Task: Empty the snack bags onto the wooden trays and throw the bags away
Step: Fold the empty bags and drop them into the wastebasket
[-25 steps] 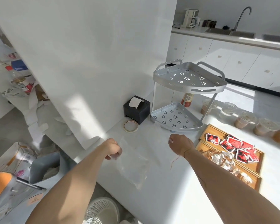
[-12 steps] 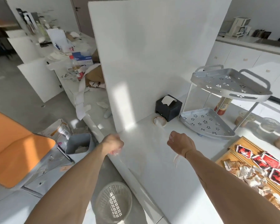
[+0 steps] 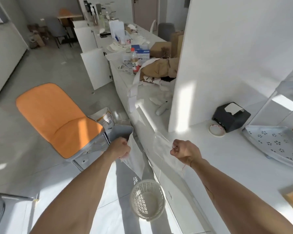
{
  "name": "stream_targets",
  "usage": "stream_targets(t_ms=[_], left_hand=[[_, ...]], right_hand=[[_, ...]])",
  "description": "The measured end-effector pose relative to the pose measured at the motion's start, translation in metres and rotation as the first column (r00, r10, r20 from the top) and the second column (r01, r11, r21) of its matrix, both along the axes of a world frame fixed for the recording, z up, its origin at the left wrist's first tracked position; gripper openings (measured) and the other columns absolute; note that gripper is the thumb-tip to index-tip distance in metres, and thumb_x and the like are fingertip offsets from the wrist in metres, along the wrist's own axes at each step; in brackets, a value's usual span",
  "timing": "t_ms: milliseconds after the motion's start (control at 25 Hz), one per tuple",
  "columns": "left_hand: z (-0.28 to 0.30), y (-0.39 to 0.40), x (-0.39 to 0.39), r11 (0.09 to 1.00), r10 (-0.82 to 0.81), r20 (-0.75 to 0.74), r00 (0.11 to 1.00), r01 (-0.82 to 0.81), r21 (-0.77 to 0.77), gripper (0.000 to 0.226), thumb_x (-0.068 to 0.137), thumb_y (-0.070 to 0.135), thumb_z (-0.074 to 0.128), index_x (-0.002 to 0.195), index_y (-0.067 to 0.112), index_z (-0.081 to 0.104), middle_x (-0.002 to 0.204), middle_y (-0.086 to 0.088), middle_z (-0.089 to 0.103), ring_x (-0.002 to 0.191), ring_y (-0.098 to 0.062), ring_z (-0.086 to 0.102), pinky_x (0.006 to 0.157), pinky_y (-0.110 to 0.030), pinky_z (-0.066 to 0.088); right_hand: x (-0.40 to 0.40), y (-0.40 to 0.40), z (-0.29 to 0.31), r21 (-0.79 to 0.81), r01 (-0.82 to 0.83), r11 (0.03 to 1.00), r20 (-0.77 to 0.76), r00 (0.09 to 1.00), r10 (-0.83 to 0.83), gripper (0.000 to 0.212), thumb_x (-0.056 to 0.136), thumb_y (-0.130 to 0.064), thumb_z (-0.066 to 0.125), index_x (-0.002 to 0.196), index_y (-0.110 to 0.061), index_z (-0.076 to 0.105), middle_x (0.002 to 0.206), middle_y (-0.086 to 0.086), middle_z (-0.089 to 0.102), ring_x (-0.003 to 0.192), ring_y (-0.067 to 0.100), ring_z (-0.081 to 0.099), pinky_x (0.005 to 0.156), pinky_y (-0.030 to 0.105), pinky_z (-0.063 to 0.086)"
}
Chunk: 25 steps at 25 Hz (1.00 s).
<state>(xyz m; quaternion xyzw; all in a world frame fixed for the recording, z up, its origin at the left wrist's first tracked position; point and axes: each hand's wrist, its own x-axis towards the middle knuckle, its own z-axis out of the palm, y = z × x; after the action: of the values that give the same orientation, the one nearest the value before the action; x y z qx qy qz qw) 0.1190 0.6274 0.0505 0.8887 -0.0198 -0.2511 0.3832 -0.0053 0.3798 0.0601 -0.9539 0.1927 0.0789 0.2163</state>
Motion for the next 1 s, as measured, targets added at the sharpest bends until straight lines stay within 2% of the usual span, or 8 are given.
stream_targets(t_ms=[80, 200, 280, 360, 440, 680, 800, 1000], left_hand=[[-0.008, 0.019, 0.000, 0.999, 0.033, -0.013, 0.999, -0.032, 0.016, 0.017, 0.064, 0.005, 0.055, 0.065, 0.016, 0.043, 0.060, -0.012, 0.057, 0.057, -0.023, 0.055, 0.052, -0.027, 0.038], [-0.026, 0.039, -0.004, 0.994, 0.105, -0.071, 0.992, -0.102, 0.036, 0.018, 0.064, 0.003, 0.051, 0.062, 0.019, 0.043, 0.059, -0.009, 0.055, 0.061, -0.026, 0.058, 0.053, -0.027, 0.038], [-0.044, 0.049, -0.005, 0.990, 0.129, -0.109, 0.986, -0.123, 0.066, 0.015, 0.068, 0.004, 0.051, 0.074, 0.018, 0.053, 0.076, -0.014, 0.065, 0.078, -0.033, 0.068, 0.061, -0.033, 0.049], [-0.062, 0.055, -0.009, 0.988, 0.136, -0.149, 0.980, -0.123, 0.093, 0.030, 0.066, 0.009, 0.051, 0.094, 0.014, 0.060, 0.098, -0.019, 0.069, 0.096, -0.038, 0.067, 0.076, -0.038, 0.055], [-0.087, 0.057, -0.011, 0.984, 0.155, -0.175, 0.972, -0.137, 0.114, 0.040, 0.066, 0.010, 0.048, 0.103, 0.014, 0.062, 0.109, -0.020, 0.068, 0.102, -0.039, 0.066, 0.086, -0.042, 0.055], [-0.183, 0.050, -0.040, 0.973, 0.215, -0.209, 0.954, -0.191, 0.128, 0.039, 0.068, 0.014, 0.038, 0.096, 0.034, 0.058, 0.103, -0.013, 0.071, 0.096, -0.039, 0.067, 0.082, -0.044, 0.057], [-0.228, 0.040, -0.053, 0.961, 0.256, -0.227, 0.940, -0.223, 0.161, 0.040, 0.075, 0.019, 0.035, 0.105, 0.033, 0.056, 0.104, -0.011, 0.070, 0.095, -0.035, 0.066, 0.082, -0.044, 0.057], [-0.355, 0.027, -0.060, 0.949, 0.280, -0.223, 0.934, -0.234, 0.211, 0.041, 0.080, 0.006, 0.039, 0.113, 0.029, 0.050, 0.108, -0.009, 0.066, 0.089, -0.035, 0.066, 0.076, -0.045, 0.057]], right_hand=[[0.010, 0.017, -0.006, 0.010, -0.044, 0.999, -0.041, 0.998, 0.044, 0.009, 0.078, -0.028, 0.054, 0.077, -0.020, 0.051, 0.076, 0.003, 0.061, 0.073, 0.030, 0.057, 0.057, 0.027, 0.038], [0.018, 0.038, -0.018, -0.022, -0.114, 0.993, -0.102, 0.989, 0.111, 0.014, 0.081, -0.029, 0.054, 0.092, -0.023, 0.060, 0.093, 0.005, 0.067, 0.083, 0.030, 0.061, 0.062, 0.028, 0.039], [0.021, 0.049, -0.033, -0.029, -0.144, 0.989, -0.110, 0.984, 0.140, 0.018, 0.082, -0.030, 0.055, 0.098, -0.023, 0.062, 0.098, 0.007, 0.069, 0.087, 0.030, 0.063, 0.065, 0.030, 0.040], [0.019, 0.058, -0.052, -0.018, -0.146, 0.989, -0.123, 0.982, 0.143, 0.020, 0.083, -0.029, 0.055, 0.100, -0.022, 0.061, 0.098, 0.007, 0.070, 0.087, 0.031, 0.064, 0.066, 0.031, 0.043], [0.019, 0.064, -0.075, -0.015, -0.113, 0.993, -0.132, 0.985, 0.110, 0.021, 0.086, -0.027, 0.052, 0.104, -0.020, 0.060, 0.099, 0.008, 0.070, 0.088, 0.032, 0.065, 0.068, 0.032, 0.046], [0.013, 0.073, -0.170, -0.010, -0.016, 1.000, -0.174, 0.985, 0.014, 0.016, 0.093, -0.017, 0.042, 0.103, -0.016, 0.055, 0.096, 0.006, 0.072, 0.083, 0.034, 0.066, 0.067, 0.035, 0.049], [0.016, 0.079, -0.224, -0.003, 0.032, 0.999, -0.242, 0.970, -0.032, 0.025, 0.091, -0.015, 0.043, 0.112, -0.019, 0.055, 0.098, 0.006, 0.072, 0.085, 0.032, 0.066, 0.066, 0.032, 0.046], [0.016, 0.079, -0.350, 0.008, 0.114, 0.993, -0.371, 0.923, -0.103, 0.042, 0.087, -0.013, 0.046, 0.127, -0.026, 0.049, 0.102, 0.003, 0.071, 0.092, 0.029, 0.066, 0.072, 0.031, 0.045]])
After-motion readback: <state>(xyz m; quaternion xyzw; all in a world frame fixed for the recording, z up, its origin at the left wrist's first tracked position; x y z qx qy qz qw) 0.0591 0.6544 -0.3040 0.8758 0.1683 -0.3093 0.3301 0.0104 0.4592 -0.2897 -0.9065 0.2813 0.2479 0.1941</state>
